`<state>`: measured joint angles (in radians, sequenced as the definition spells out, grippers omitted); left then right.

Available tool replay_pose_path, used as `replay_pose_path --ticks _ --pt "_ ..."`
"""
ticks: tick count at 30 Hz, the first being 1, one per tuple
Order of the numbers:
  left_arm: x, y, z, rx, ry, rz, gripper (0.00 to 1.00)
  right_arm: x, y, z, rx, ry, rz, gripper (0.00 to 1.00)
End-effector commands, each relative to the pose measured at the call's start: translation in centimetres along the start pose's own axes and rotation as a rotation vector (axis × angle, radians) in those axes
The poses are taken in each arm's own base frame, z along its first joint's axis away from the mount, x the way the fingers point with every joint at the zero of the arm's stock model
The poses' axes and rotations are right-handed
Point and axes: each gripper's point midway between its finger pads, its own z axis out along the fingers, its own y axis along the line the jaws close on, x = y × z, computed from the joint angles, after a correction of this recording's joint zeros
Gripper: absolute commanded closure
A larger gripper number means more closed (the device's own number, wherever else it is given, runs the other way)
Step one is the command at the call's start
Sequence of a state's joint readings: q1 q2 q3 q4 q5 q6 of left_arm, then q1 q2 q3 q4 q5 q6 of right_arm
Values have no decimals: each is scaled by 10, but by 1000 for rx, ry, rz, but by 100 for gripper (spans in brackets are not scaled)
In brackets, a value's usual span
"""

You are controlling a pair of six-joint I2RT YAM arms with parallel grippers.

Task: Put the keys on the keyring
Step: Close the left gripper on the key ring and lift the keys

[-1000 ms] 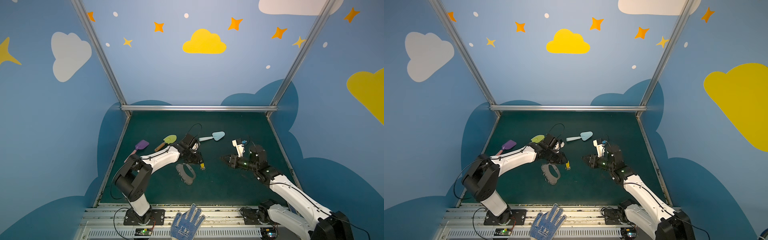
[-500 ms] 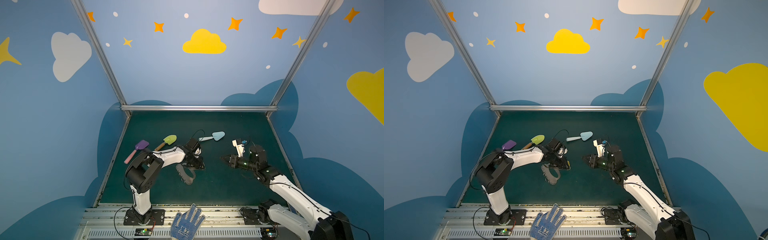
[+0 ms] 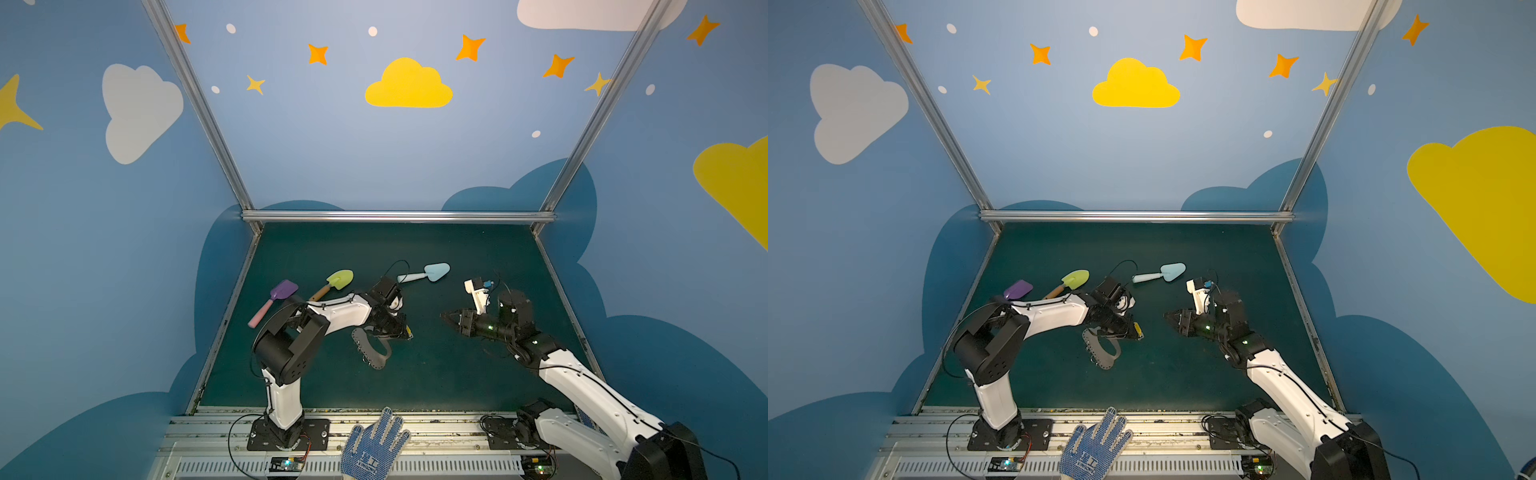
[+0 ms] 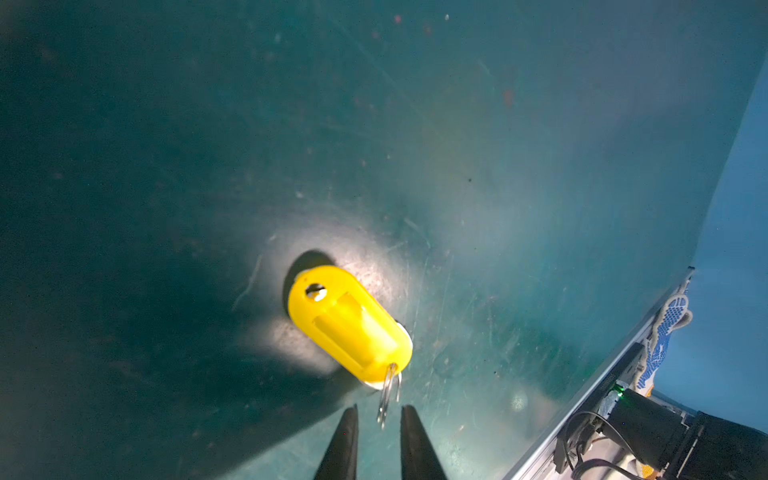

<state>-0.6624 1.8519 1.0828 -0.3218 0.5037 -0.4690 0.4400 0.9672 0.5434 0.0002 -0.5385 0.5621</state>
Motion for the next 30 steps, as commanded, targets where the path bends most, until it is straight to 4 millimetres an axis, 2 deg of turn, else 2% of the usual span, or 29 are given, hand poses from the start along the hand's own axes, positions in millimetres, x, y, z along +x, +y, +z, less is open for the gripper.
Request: replay_pose_path --ticks 1,6,8,12,18,22,25,30 --pt "-6 -3 5 10 -4 -4 76 -1 -2 -1 10 -3 -10 63" --pt "-8 -6 7 24 -9 -5 85 0 -3 -3 17 -9 -10 62" --pt "-9 -6 7 25 -6 -4 95 0 -3 -3 18 -10 -10 62" --pt "-9 -14 -4 27 -9 19 96 1 -3 -4 18 -9 -10 63" --pt "-11 -32 -59 -53 -26 180 96 1 2 -3 -7 14 -35 62" --pt "-16 -56 -99 -60 -53 312 96 -8 14 -1 -50 15 -65 62" --pt "-14 -73 -121 -49 -53 399 96 -15 25 -1 -88 8 -85 62" --pt "-16 -97 -148 7 -149 477 96 -21 47 -1 -203 20 -100 62"
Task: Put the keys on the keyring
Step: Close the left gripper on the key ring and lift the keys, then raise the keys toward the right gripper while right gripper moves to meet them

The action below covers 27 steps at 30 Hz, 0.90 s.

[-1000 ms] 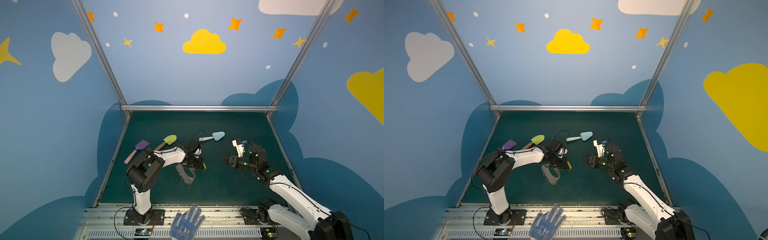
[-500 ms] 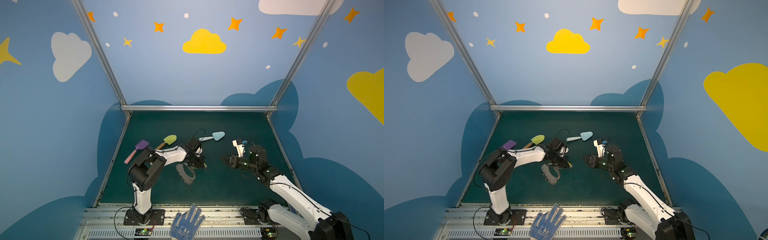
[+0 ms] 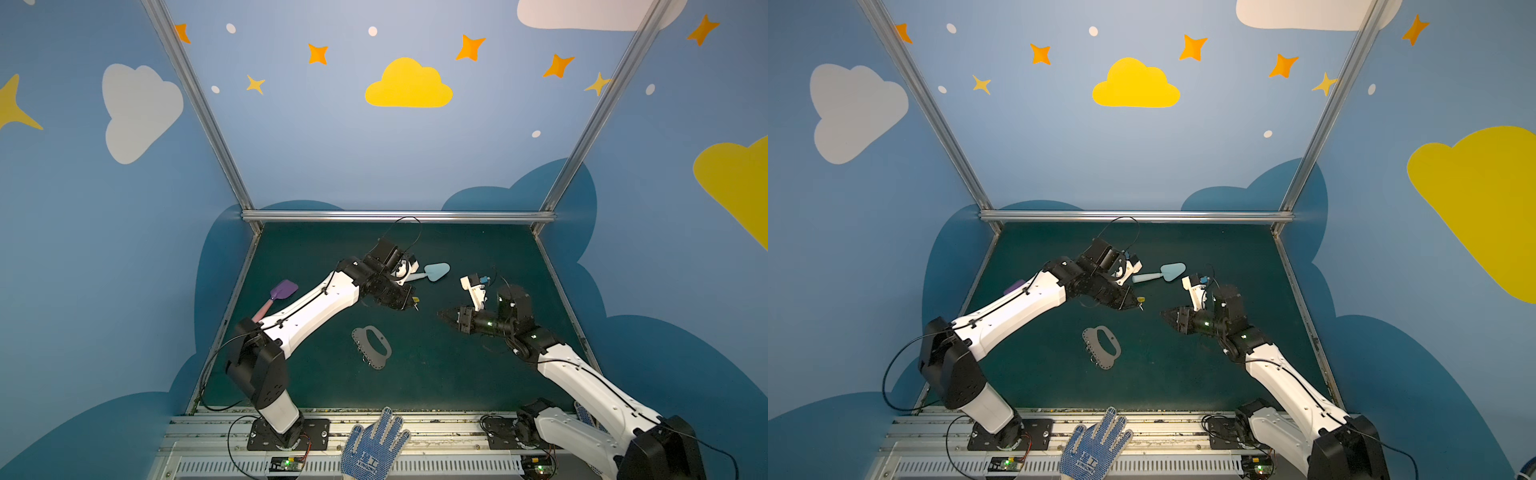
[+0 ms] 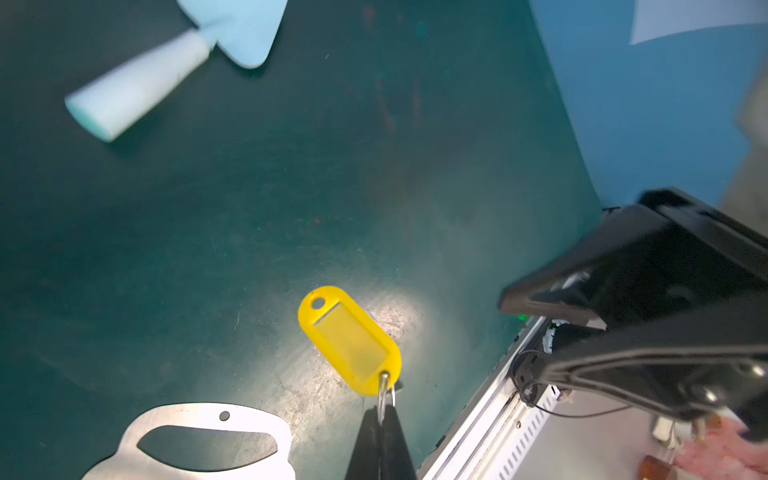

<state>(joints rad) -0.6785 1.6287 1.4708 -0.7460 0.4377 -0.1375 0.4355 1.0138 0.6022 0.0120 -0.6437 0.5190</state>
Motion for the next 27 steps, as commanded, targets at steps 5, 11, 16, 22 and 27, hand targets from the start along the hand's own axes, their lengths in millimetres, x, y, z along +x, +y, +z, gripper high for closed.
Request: replay_pose_path --ticks 5,11,16,22,27 --pt "0 -35 -35 135 -120 108 96 -27 44 -10 -170 -79 -77 60" --pt "-9 -64 -62 285 -267 153 96 -39 62 -18 -216 -108 -100 66" --pt "-7 -84 -71 403 -280 177 96 -53 83 -27 -282 -152 -127 59" --pt "-6 -94 -78 461 -282 178 96 -61 99 -32 -337 -160 -146 59" --pt "-8 -96 -80 470 -297 171 96 -61 110 -34 -386 -138 -153 63"
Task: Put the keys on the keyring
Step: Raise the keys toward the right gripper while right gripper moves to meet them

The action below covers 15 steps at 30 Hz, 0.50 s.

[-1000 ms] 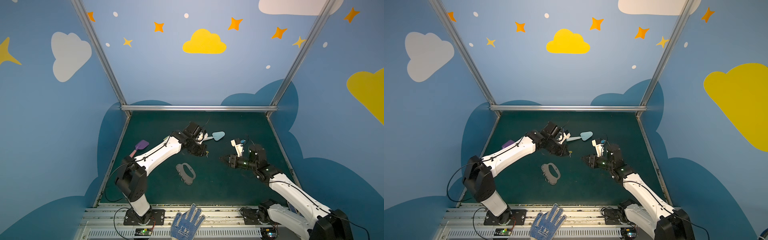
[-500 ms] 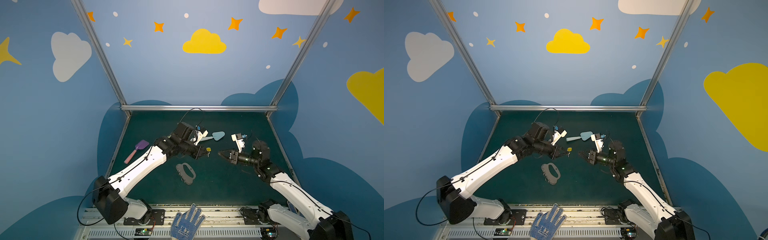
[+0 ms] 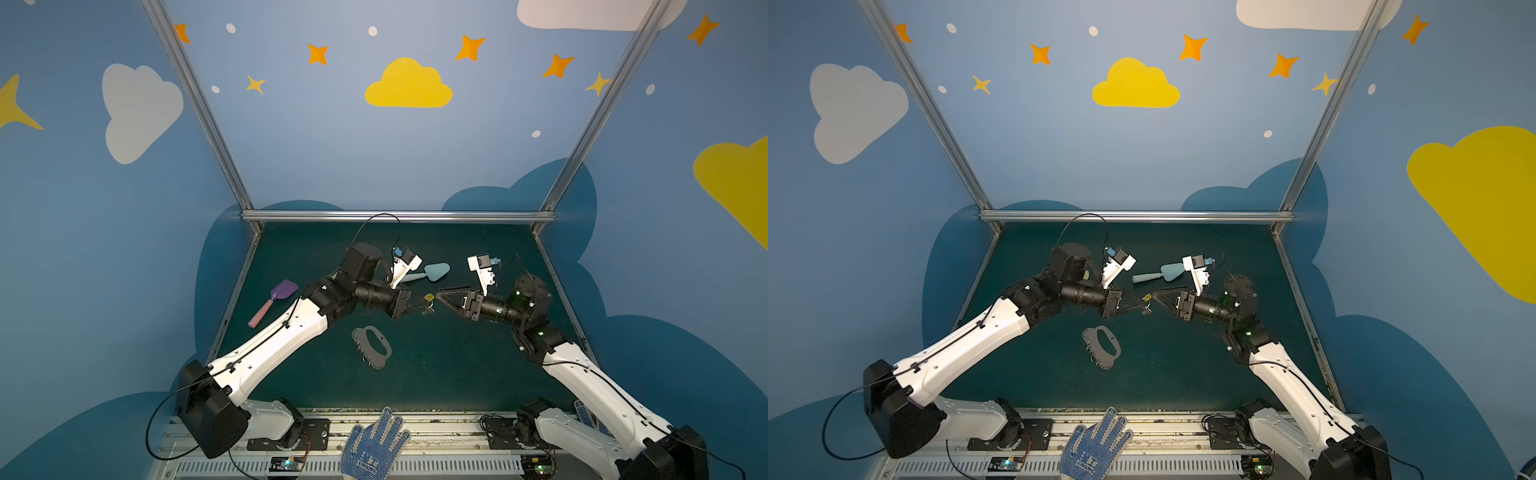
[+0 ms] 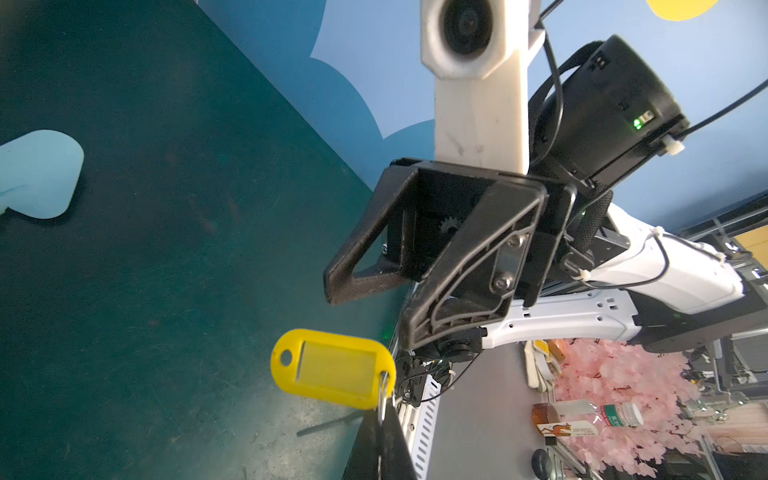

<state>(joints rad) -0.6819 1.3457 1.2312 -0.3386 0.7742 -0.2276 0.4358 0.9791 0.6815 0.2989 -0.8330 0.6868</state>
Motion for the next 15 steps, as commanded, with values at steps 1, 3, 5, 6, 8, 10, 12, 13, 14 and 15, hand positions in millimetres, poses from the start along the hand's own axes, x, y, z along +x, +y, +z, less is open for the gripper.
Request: replay_pose_path --ticks 1,3,5,6,8,10,12,13,14,15 --pt "-7 -11 -5 37 -36 19 96 -10 25 0 -88 -5 -38 67" --pt "-8 -9 -5 29 -50 16 96 -10 28 0 -99 -3 -38 69" --pt "-10 -7 -5 20 -67 6 96 -10 28 -1 -90 -5 -43 67" --pt "-10 -7 -5 18 -75 1 96 -10 26 -2 -76 -5 -42 65" --pt "-13 -4 -7 7 -92 -20 96 -8 24 -4 -55 -6 -45 61" --pt "-15 -3 -8 -5 -110 -25 96 -4 23 -5 -59 -7 -36 60" --pt "-17 -3 -10 -1 -132 -29 96 -3 27 -5 -83 -8 -33 64" --pt "-18 -4 -10 5 -139 -32 96 4 22 -3 -87 4 -12 67" --pt "-19 -4 -10 11 -147 -36 96 5 23 -3 -99 7 -7 69" --pt "-19 -4 -9 19 -151 -39 96 6 24 -2 -111 10 -3 71"
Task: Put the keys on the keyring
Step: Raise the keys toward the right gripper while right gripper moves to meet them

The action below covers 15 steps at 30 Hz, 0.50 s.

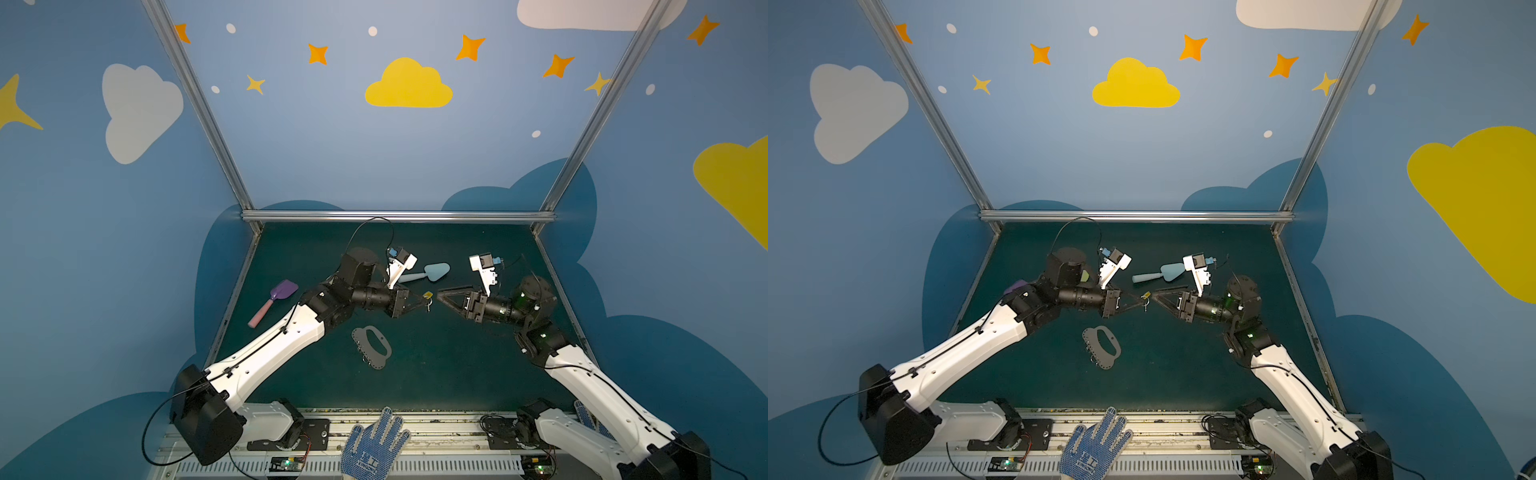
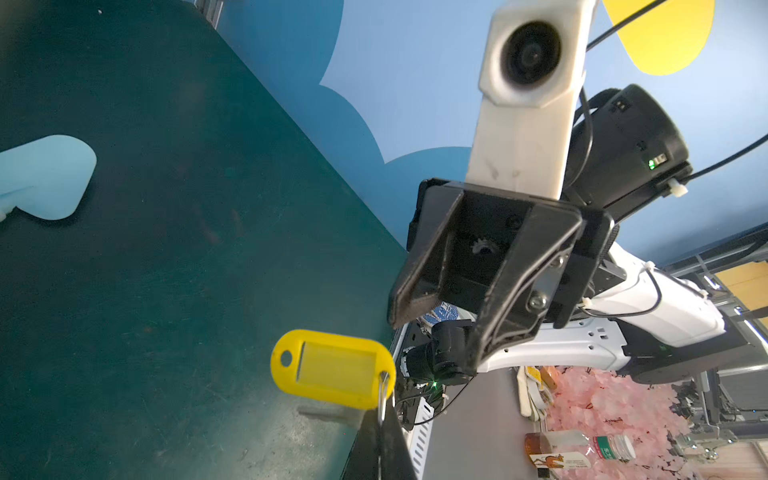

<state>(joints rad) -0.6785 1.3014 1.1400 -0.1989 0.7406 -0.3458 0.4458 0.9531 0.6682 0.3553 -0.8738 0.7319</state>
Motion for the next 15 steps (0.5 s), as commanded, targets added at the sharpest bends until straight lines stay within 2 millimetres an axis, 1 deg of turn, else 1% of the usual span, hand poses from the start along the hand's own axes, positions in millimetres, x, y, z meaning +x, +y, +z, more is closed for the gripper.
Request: replay_pose_path --ticks 1,6,11,15 --pt "-16 -10 -5 34 -74 14 96 6 8 2 -56 12 5 72" --pt "-16 -12 -2 63 -68 -8 96 9 10 10 -74 38 6 66" --pt "-17 -15 -1 84 -65 -13 96 6 12 14 -87 29 -1 70" --pt "-15 -16 0 92 -58 -14 96 3 12 14 -82 16 -12 76"
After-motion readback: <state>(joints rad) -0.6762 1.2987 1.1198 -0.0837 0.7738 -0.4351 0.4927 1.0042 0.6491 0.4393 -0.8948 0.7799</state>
